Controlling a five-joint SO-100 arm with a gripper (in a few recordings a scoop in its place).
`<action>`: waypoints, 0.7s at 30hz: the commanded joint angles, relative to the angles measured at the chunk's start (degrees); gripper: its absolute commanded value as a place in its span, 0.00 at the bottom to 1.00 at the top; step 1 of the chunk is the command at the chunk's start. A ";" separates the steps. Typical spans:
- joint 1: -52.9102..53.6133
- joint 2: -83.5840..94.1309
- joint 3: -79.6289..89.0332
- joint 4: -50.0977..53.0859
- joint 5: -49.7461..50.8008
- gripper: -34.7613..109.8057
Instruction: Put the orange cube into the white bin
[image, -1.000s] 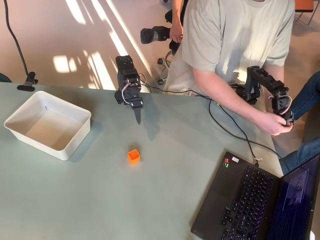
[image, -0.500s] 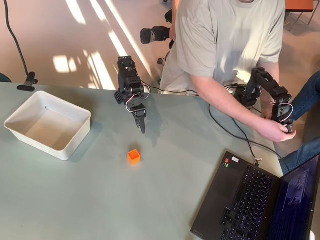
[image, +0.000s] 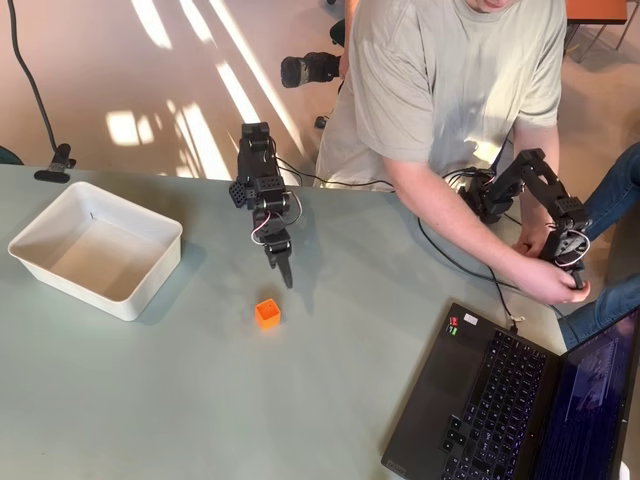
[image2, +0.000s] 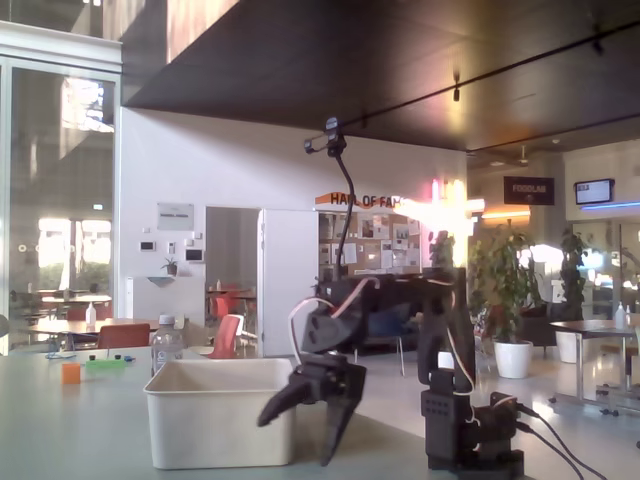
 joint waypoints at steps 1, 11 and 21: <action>1.93 -5.10 -8.61 4.04 -0.18 0.81; -0.70 -23.91 -25.93 9.67 -0.26 0.81; -0.44 -31.46 -34.63 9.84 -0.26 0.80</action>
